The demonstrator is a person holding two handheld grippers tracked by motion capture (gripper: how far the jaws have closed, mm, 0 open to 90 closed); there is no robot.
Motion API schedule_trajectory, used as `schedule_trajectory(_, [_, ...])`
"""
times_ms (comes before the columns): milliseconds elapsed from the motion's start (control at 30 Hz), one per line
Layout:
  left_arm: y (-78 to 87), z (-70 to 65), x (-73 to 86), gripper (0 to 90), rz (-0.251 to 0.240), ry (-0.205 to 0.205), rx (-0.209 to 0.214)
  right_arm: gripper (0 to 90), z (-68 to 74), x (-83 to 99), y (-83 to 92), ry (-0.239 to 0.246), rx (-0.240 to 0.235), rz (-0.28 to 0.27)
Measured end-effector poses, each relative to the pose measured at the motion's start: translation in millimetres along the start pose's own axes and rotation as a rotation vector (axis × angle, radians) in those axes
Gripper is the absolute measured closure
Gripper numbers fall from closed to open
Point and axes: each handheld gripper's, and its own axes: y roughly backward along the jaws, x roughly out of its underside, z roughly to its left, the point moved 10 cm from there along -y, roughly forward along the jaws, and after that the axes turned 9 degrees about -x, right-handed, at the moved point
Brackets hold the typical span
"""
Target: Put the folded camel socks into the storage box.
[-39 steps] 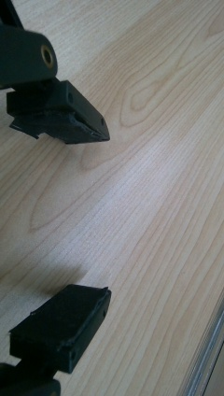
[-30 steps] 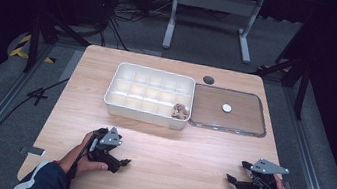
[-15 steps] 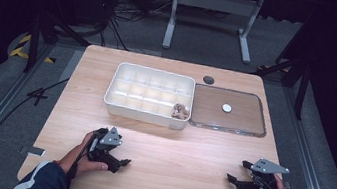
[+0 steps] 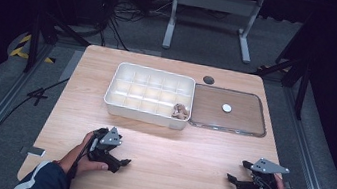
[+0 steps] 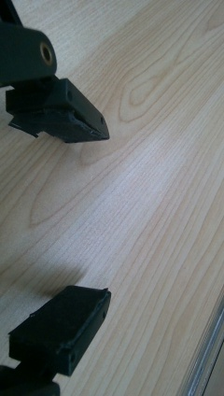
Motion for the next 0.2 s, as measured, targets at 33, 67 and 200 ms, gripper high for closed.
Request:
schedule_trajectory(33, [0.0,-0.4,0.0,8.9,0.000,0.002,0.002,19.3,-0.1,0.0,0.0,0.001,0.001,0.000])
schedule_trajectory(67, [0.0,-0.4,0.0,8.9,0.000,0.002,0.002,19.3,0.0,0.0,0.0,0.000,0.001,0.000])
schedule_trajectory(200, [0.6,-0.4,0.5,9.0,0.002,0.014,-0.008,19.3,0.0,0.0,0.0,0.000,0.000,0.000])
